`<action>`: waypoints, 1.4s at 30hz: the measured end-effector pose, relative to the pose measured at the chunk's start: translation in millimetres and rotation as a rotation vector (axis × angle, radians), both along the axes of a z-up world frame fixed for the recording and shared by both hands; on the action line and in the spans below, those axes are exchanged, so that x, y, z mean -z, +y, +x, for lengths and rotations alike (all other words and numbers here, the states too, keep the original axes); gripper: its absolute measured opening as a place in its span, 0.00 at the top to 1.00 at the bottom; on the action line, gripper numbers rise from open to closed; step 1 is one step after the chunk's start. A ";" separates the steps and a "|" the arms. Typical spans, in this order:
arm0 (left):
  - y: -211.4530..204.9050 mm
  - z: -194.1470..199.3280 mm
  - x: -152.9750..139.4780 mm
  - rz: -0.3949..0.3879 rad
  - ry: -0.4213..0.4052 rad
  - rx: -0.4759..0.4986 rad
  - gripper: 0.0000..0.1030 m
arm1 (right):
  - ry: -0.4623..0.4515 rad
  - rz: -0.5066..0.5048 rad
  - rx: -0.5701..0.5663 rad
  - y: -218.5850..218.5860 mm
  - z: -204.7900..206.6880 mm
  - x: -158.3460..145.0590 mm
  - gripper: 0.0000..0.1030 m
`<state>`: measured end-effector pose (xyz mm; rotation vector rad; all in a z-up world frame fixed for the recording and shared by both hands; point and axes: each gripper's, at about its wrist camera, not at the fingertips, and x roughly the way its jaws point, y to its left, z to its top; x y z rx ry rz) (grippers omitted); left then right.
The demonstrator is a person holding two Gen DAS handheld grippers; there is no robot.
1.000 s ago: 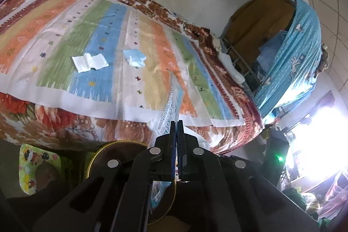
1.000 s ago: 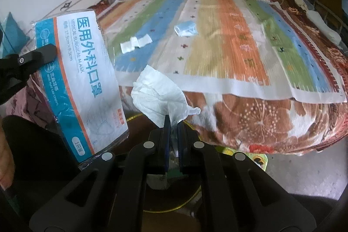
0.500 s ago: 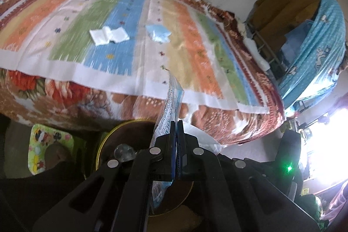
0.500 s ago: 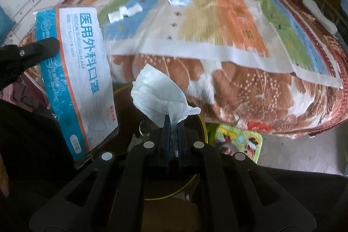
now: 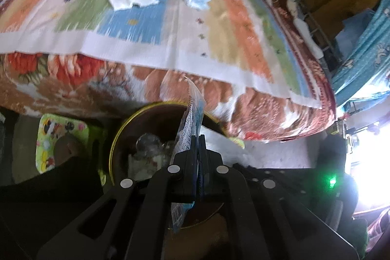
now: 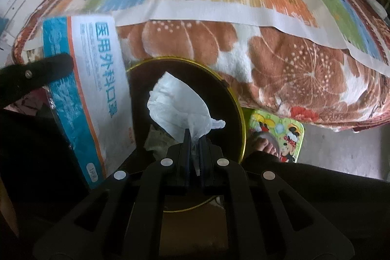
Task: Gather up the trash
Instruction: 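Open both tools over the bin to drop the tissue and mask packet, then move the right tool to the blue mask while the left moves to the folded white tissue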
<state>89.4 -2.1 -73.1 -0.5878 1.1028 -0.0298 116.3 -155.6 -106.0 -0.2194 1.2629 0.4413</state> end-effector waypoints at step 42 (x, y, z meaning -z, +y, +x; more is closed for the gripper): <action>81.0 19.2 -26.1 0.077 0.023 -0.320 0.06 | -0.154 0.086 -0.087 14.6 51.3 -58.5 0.13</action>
